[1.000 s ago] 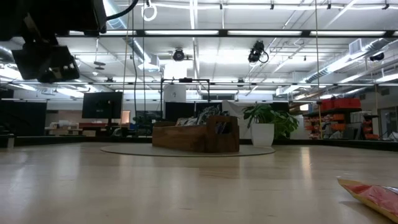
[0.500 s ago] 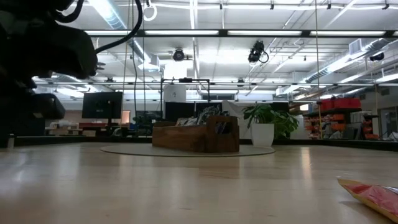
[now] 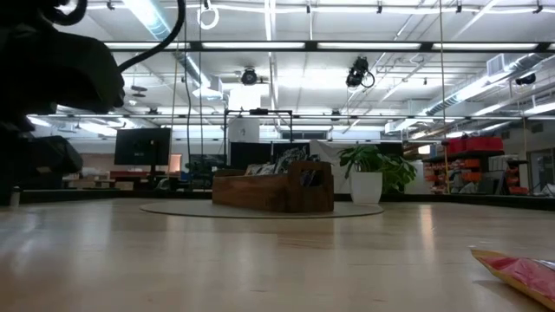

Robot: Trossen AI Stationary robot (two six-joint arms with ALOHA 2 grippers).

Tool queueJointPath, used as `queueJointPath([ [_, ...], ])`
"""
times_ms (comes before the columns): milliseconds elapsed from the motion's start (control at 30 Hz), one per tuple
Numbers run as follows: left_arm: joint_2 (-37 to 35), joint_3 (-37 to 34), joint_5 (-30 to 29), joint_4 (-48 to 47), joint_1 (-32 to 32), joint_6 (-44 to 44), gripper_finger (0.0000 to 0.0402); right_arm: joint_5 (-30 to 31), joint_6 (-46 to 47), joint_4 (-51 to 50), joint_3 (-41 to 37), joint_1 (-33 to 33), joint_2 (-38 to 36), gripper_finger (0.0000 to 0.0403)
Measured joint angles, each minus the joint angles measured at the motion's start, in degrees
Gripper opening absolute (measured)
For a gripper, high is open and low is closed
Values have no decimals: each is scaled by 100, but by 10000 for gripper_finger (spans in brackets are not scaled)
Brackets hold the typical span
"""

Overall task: Pick & Place Tea
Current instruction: Put the yellow tea bag into the left section of the wooden organizer

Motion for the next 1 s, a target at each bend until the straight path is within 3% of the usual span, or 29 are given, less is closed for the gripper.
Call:
queueJointPath([
  [300, 60, -4, -540, -4, -196, 413, 195, 201, -18, -158, 0, -20, 0, 148],
  [500, 143, -4, -847, 59, -323, 892, 135, 202, -12, -223, 0, -20, 0, 148],
  [833, 408, 9, -870, 140, -420, 1024, 13, 386, 41, -379, -2, -41, 0, 148],
  [1000, 408, 9, -708, 122, -345, 956, 4, 504, 41, -458, -2, -123, 0, 148],
])
